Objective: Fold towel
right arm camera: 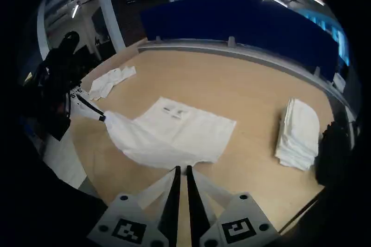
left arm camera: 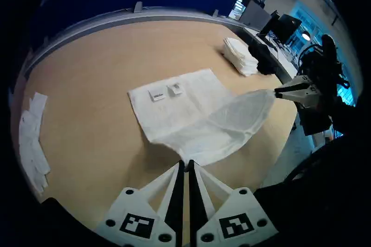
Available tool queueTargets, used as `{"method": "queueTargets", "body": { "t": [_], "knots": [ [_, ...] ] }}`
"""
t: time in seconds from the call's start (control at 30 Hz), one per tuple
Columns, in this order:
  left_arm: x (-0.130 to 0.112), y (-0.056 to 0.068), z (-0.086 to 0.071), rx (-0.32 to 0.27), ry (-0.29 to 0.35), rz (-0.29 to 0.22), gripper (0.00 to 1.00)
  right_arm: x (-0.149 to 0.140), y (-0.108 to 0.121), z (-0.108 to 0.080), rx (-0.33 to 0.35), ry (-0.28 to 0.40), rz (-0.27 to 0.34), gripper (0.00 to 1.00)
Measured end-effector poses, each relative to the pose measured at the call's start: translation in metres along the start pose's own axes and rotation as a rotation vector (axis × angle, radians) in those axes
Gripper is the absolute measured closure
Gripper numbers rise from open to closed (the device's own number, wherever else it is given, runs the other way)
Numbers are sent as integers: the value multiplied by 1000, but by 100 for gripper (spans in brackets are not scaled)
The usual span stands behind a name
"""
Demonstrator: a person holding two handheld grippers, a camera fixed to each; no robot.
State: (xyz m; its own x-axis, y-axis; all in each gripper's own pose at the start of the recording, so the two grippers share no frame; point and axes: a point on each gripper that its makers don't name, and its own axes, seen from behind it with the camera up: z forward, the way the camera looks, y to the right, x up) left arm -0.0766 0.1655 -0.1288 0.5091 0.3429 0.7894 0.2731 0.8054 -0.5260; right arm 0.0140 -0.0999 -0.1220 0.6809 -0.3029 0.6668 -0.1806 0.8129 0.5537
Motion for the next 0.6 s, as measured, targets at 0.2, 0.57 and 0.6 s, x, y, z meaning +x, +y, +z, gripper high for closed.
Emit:
{"method": "queueTargets", "body": {
  "t": [0.2,0.57,0.6],
  "knots": [
    [28,-21,6,2,12,-48,93,15,21,12,-18,3,0,90],
    [42,-39,39,-19,-37,-136,93,25,54,50,-43,-22,18,90],
    [42,-41,42,-19,-41,-137,93,25,56,54,-44,-27,21,90]
  ]
}}
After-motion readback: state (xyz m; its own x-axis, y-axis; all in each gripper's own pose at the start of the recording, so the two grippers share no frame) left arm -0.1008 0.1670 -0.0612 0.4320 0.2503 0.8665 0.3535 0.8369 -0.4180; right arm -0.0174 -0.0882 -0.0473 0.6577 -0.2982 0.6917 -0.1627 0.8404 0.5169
